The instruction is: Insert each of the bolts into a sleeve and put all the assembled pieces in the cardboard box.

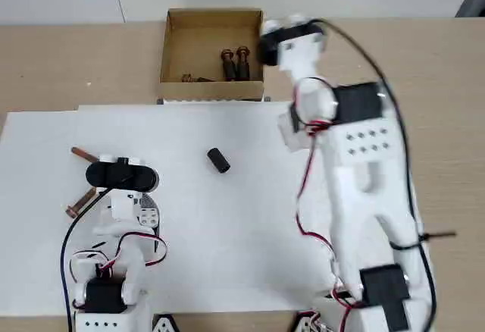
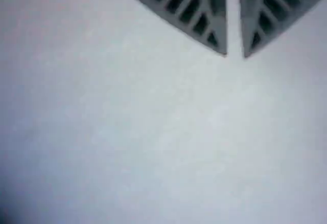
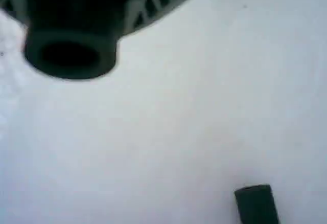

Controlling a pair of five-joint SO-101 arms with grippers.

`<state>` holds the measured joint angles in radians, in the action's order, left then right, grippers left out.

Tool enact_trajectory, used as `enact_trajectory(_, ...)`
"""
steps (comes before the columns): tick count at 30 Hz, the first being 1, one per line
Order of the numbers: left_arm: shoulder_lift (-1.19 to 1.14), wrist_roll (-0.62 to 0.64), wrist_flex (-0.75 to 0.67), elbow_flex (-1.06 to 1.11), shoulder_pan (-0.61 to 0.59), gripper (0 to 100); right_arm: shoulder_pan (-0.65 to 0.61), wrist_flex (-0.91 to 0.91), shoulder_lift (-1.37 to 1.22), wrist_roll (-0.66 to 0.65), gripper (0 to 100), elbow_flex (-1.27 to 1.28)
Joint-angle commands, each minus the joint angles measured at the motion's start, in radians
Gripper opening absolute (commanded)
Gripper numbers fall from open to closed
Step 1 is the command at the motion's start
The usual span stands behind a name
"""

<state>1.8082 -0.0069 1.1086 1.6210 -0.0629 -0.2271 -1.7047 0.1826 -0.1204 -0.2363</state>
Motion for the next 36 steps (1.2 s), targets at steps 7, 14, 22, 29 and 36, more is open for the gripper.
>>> enact_trajectory(7, 0.006, -0.002, 0.13, -0.24, -0.023, 1, 0.194, -0.005, 0.239, 0.124, 0.4, 0.16)
enact_trajectory(14, -0.163, -0.061, 0.167, -0.447, -0.152, 1, 0.295, 0.004, 0.34, 0.129, 0.4, 0.354)
enact_trajectory(22, -0.681, -0.058, 0.169, -0.82, -0.265, 1, 0.354, 0.084, 0.45, 0.124, 0.4, 0.525)
enact_trajectory(29, -0.965, -0.063, 0.206, -1.064, -0.296, 1, 0.404, 0.11, 0.541, 0.123, 0.4, 0.631)
enact_trajectory(36, -1.218, -0.063, 0.239, -1.228, -0.298, 1, 0.466, 0.111, 0.602, 0.123, 0.4, 0.698)
